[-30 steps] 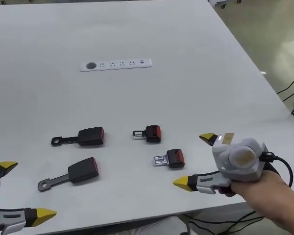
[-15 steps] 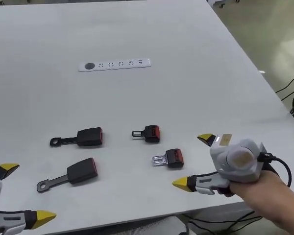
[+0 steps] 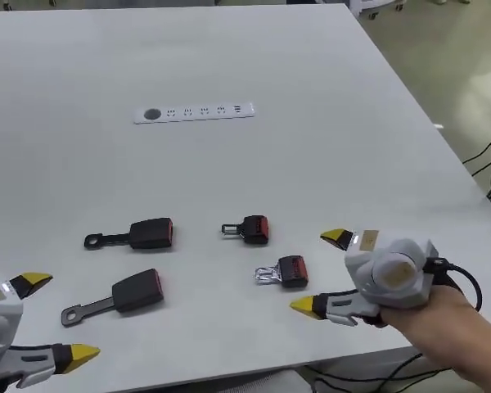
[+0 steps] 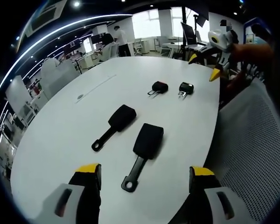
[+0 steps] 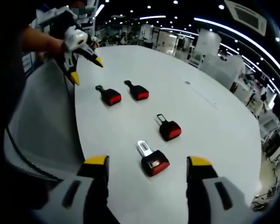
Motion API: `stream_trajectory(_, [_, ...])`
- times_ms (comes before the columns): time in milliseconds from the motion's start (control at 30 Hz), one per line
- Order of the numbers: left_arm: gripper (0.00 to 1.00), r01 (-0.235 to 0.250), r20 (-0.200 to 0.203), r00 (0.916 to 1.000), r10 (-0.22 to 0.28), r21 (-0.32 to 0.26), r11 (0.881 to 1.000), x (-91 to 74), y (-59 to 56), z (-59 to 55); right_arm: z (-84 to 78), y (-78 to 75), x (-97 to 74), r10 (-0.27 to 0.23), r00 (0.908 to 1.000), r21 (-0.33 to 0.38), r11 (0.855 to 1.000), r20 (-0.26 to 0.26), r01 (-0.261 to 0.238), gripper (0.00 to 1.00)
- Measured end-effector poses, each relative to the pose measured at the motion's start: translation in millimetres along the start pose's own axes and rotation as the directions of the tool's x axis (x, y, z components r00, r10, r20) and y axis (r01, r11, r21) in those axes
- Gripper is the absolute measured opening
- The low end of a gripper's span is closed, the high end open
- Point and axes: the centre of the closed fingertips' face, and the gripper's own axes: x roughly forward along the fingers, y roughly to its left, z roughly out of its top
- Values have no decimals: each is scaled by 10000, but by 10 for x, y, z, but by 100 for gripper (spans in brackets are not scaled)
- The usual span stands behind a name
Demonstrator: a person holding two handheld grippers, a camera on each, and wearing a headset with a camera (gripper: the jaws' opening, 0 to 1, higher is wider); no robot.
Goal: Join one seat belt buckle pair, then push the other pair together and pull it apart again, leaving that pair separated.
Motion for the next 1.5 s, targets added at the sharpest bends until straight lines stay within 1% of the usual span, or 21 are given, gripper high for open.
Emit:
stream_trajectory(67, [74,158,27,9999,-158,95,9998,46,-35,19,-4,10,19,146,9999,-191,9997,-43,-147,64])
stream_trajectory(133, [69,205,-142,9997,-203,164,9997,109,-47,1,-2,58,36,519,9986,-389,9979,-31,-520,56])
stream_trajectory(167, [68,246,-146,9996,-243,181,9995,128,-54,0,-9,54,50,547,9985,-498,9972,-77,-550,54])
stream_trajectory(233, [66,289,-128,9995,-285,324,9991,183,-58,15,-29,44,81,647,9978,-792,9947,-173,-659,54])
stream_trajectory(300, [63,468,-206,9987,-459,465,9978,250,-79,35,-60,29,115,787,9962,-961,9920,-363,-819,51])
stream_trajectory(367, [62,543,-245,9983,-528,650,9964,321,-86,63,-80,9,145,894,9949,-1102,9895,-458,-939,50])
stream_trajectory(500, [58,594,-396,9976,-566,756,9954,448,-72,89,-153,-43,238,1141,9899,-1513,9805,-836,-1258,48])
stream_trajectory(567, [55,656,-528,9967,-616,787,9947,494,-71,80,-182,-78,291,1209,9881,-1662,9767,-956,-1356,47])
stream_trajectory(600, [55,693,-549,9964,-646,879,9937,525,-77,82,-197,-97,318,1275,9866,-1755,9739,-1017,-1439,47])
stream_trajectory(733, [54,857,-808,9939,-749,1396,9865,616,-96,64,-231,-135,394,1428,9817,-2017,9652,-1264,-1664,46])
stream_trajectory(767, [53,956,-968,9920,-813,1543,9834,640,-102,45,-234,-137,402,1448,9811,-2048,9641,-1285,-1691,46])
stream_trajectory(800, [53,1007,-1027,9911,-850,1594,9821,659,-102,38,-245,-142,421,1497,9796,-2092,9620,-1341,-1757,45])
stream_trajectory(900, [50,1151,-1312,9870,-925,1773,9774,707,-87,8,-308,-144,491,1750,9707,-2211,9525,-1645,-2092,44])
stream_trajectory(967, [46,1229,-1344,9859,-996,1782,9763,738,-70,19,-339,-144,521,1831,9661,-2283,9478,-1822,-2227,42])
stream_trajectory(1067, [46,1261,-1356,9855,-1016,1861,9744,787,-43,32,-400,-147,578,1972,9599,-2249,9442,-1994,-2407,42])
stream_trajectory(1200, [43,1584,-1639,9783,-1266,1991,9671,846,-57,-17,-461,-150,651,2122,9526,-2184,9407,-2179,-2595,41])
stream_trajectory(1267, [41,1826,-1772,9728,-1491,1909,9645,871,-73,-49,-487,-150,692,2236,9469,-2163,9371,-2311,-2740,41])
stream_trajectory(1333, [41,1858,-1812,9719,-1504,1973,9626,896,-60,-54,-497,-148,718,2346,9416,-2172,9327,-2416,-2881,40])
stream_trajectory(1400, [40,1961,-1968,9682,-1544,2135,9571,919,-38,-75,-503,-151,740,2415,9386,-2208,9290,-2464,-2970,39])
stream_trajectory(1433, [39,1983,-1855,9695,-1603,2090,9576,925,-32,-49,-506,-157,756,2460,9367,-2202,9275,-2490,-3022,39])
stream_trajectory(1500, [39,2015,-1918,9683,-1603,2193,9546,940,-7,-38,-517,-161,781,2574,9325,-2169,9243,-2533,-3141,38])
